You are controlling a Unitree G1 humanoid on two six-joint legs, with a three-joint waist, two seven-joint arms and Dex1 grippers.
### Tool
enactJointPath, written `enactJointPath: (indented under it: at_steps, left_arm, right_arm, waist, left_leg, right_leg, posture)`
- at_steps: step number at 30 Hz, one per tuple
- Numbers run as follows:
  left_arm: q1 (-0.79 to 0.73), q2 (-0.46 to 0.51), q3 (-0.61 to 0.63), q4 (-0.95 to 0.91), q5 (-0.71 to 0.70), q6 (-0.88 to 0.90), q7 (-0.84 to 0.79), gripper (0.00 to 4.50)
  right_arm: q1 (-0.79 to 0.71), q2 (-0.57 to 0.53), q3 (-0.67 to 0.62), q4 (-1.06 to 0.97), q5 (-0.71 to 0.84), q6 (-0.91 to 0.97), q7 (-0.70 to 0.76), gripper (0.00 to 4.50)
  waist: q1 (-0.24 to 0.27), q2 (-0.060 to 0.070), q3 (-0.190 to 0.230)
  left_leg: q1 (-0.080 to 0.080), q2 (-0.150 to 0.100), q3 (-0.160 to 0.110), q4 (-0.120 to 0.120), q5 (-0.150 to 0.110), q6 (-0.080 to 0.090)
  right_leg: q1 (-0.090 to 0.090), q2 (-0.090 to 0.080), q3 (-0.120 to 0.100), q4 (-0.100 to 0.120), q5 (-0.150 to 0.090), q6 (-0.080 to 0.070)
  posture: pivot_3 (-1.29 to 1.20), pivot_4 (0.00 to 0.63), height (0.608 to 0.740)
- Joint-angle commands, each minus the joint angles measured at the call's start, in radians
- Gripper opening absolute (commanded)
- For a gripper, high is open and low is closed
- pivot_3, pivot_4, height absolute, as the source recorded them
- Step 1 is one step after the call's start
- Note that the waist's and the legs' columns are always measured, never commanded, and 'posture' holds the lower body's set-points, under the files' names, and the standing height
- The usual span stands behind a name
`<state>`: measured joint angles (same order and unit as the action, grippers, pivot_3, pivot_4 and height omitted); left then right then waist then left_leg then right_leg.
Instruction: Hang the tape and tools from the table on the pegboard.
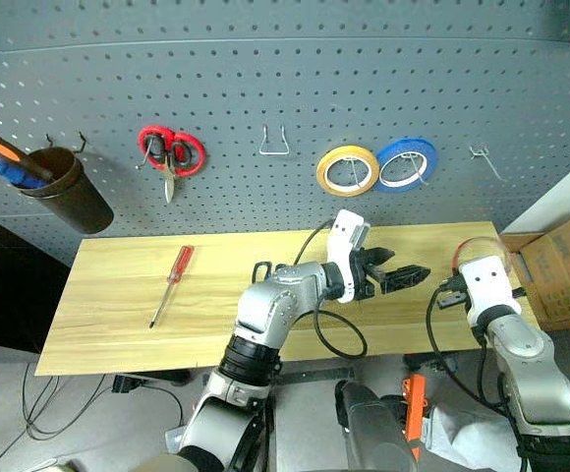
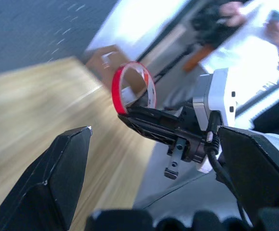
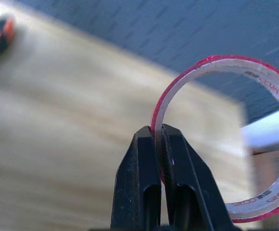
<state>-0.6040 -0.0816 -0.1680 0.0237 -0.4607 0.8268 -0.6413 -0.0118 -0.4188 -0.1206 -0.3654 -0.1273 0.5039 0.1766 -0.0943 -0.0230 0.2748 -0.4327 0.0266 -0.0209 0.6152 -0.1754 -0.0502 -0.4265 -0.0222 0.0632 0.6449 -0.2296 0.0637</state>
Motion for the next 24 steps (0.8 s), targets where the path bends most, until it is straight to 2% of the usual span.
enactJointPath:
  at_steps: [1,5,11,19,24]
  left_arm:
    - [-0.025,0.037,0.016,-0.049,-0.046,0.006,-0.046,4.50]
    - [-0.048,0.079,0.024,0.005,-0.036,-0.036,-0.079,4.50]
    - [-0.094,0.073,0.038,0.060,-0.036,-0.075,-0.079,4.50]
    - [-0.083,0.071,0.024,0.046,-0.042,-0.083,-0.079,4.50]
    - [-0.077,0.057,0.011,0.044,-0.040,-0.088,-0.075,4.50]
  right_arm:
    - [0.001,-0.009,-0.014,-0.084,-0.059,-0.029,-0.047,0.04]
    - [-0.024,-0.036,0.037,-0.042,-0.123,-0.128,-0.058,0.04]
    - [-0.092,-0.039,0.011,0.028,-0.123,-0.248,-0.078,0.04]
    - [-0.200,-0.085,-0.020,0.195,-0.087,-0.364,-0.046,0.04]
    - [-0.270,-0.076,-0.018,0.312,-0.018,-0.431,-0.006,0.04]
  waist:
    - [-0.007,0.000,-0.016]
    - [-0.020,0.000,-0.043]
    - [-0.022,0.001,-0.064]
    - [-0.025,0.001,-0.086]
    - [-0.031,0.002,-0.092]
  left_leg:
    - [0.000,0.000,0.000,0.000,0.000,0.000]
    - [0.001,0.000,0.000,0.000,0.000,0.000]
    - [0.001,0.000,-0.001,0.005,0.000,0.001]
    - [0.001,0.000,-0.001,0.012,0.000,0.001]
    - [0.001,0.000,-0.001,0.013,0.001,0.002]
  right_leg:
    - [0.000,0.000,0.000,0.000,0.000,0.000]
    - [0.001,0.001,0.000,0.000,0.000,0.000]
    - [0.003,0.001,0.001,0.001,0.001,0.000]
    - [0.006,0.003,0.002,0.001,0.004,0.000]
    - [0.007,0.003,0.003,0.002,0.006,0.000]
  posture:
    - [-0.19,0.152,0.740]
    - [-0.19,0.123,0.740]
    - [-0.17,0.100,0.740]
    - [-0.16,0.082,0.740]
    - [-0.15,0.080,0.740]
